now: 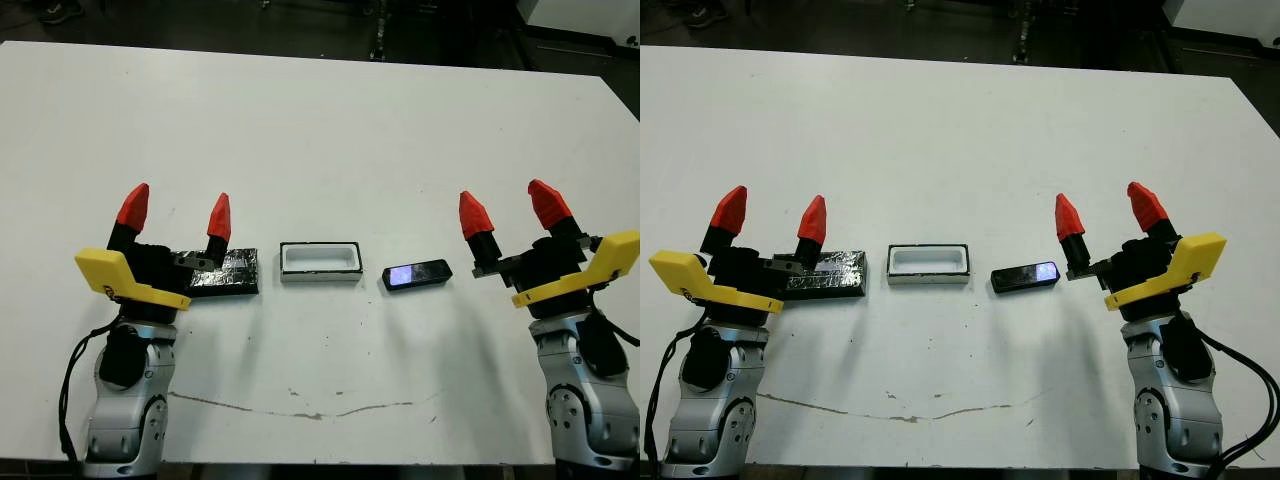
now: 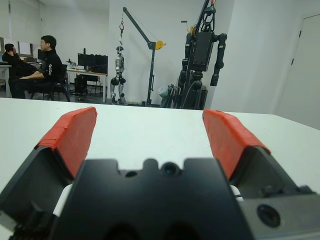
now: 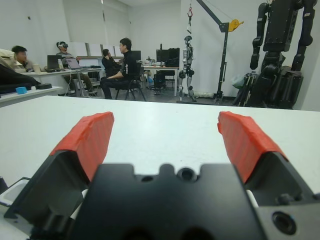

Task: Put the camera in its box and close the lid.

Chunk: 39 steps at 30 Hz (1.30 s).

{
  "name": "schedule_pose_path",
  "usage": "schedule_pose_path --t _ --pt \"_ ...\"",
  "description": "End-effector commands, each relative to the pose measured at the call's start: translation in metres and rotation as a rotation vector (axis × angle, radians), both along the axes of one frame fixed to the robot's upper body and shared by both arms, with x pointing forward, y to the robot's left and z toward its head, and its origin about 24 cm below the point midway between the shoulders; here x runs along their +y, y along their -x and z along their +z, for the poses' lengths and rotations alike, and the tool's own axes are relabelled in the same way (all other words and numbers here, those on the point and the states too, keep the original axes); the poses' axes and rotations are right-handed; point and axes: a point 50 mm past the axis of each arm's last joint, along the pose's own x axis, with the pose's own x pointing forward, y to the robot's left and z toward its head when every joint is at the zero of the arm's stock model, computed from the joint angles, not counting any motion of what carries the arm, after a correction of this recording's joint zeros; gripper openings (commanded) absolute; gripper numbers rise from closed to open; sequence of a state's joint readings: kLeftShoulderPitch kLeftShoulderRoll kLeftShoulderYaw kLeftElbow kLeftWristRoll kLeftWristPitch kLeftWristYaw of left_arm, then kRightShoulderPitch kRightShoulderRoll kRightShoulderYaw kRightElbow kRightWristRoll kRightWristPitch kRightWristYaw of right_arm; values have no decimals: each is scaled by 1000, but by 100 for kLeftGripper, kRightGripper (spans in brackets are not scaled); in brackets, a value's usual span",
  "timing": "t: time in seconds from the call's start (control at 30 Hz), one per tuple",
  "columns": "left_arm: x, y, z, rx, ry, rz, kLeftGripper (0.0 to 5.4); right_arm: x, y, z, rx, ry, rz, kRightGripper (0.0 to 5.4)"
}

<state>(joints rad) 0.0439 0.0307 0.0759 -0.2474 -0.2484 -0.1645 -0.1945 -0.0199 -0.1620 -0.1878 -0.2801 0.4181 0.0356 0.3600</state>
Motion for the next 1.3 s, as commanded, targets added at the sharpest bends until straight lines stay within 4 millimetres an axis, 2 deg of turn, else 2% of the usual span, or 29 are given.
schedule_pose_path --t 0.03,0.33,0.43,0.53,0.73,0.9,1.13,1.3 --pt "2 2 -6 37 -3 10 539 -2 1 -4 23 12 -3 540" --pt "-1 2 -7 50 12 -12 539 -1 2 -5 48 15 11 540" --pt "-1 1 -6 49 13 -16 539 -6 0 0 43 74 42 540" --pt "0 2 -5 48 3 -8 539 -15 -7 12 18 193 102 540" --pt "1 3 -6 52 10 3 539 -34 -31 50 6 444 256 540" --pt "1 3 -6 48 -8 5 539 -36 -49 80 46 793 501 540" --pt "0 3 -7 50 21 -3 539 -15 -68 97 183 1128 798 540" --pt "1 3 -8 49 13 -1 539 4 -77 91 270 1281 1019 540"
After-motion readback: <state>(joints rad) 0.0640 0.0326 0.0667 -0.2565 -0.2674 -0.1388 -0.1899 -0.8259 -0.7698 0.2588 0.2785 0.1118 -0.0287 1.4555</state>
